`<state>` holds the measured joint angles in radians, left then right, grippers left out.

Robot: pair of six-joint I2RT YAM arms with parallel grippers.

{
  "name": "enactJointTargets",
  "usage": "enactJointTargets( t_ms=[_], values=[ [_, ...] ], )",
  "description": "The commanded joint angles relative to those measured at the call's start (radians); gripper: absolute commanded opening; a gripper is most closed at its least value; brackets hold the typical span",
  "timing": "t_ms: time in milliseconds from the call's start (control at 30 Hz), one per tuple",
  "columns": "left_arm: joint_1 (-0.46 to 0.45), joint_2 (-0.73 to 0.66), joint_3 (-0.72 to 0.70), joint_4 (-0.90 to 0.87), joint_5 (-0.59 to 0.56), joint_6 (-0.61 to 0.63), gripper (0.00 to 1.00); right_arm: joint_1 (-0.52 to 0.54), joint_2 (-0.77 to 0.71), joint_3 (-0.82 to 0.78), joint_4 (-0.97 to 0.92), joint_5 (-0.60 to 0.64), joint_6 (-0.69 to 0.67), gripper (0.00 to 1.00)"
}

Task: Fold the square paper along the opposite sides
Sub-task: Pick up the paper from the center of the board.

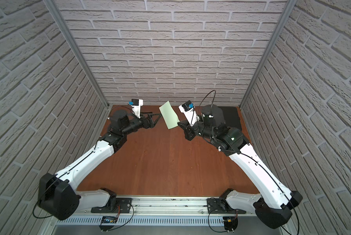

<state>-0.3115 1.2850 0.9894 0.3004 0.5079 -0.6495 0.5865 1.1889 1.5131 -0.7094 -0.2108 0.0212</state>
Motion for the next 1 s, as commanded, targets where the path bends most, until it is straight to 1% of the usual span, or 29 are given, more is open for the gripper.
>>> enactJointTargets(
  t_ms=[0,167,300,400,600,700,867,967],
  values=[
    [0.018,-0.040,-0.019,0.254,0.178,-0.019,0.99,0.003,-0.010,-0.014,-0.039,-0.016,-0.029,0.03],
    [0.030,-0.076,-0.051,0.348,0.313,-0.029,0.98,0.004,-0.031,-0.034,-0.032,-0.013,-0.034,0.03],
    [0.030,-0.077,-0.108,0.536,0.392,-0.126,0.98,0.004,-0.045,-0.038,-0.021,0.009,-0.038,0.03],
    [0.031,-0.068,-0.152,0.653,0.411,-0.190,0.98,0.004,-0.057,-0.034,-0.012,0.030,-0.043,0.03],
    [0.030,-0.061,-0.223,0.826,0.430,-0.247,0.98,0.003,-0.078,-0.003,-0.017,0.058,-0.064,0.03],
    [0.031,-0.054,-0.232,0.929,0.450,-0.294,0.98,0.002,-0.084,0.013,-0.032,0.079,-0.076,0.03],
    [0.029,-0.052,-0.220,1.002,0.479,-0.344,0.98,0.002,-0.106,0.019,-0.038,0.097,-0.077,0.03],
    [0.030,-0.057,-0.211,1.011,0.502,-0.359,0.98,0.001,-0.094,0.040,-0.066,0.086,-0.090,0.03]
  ],
)
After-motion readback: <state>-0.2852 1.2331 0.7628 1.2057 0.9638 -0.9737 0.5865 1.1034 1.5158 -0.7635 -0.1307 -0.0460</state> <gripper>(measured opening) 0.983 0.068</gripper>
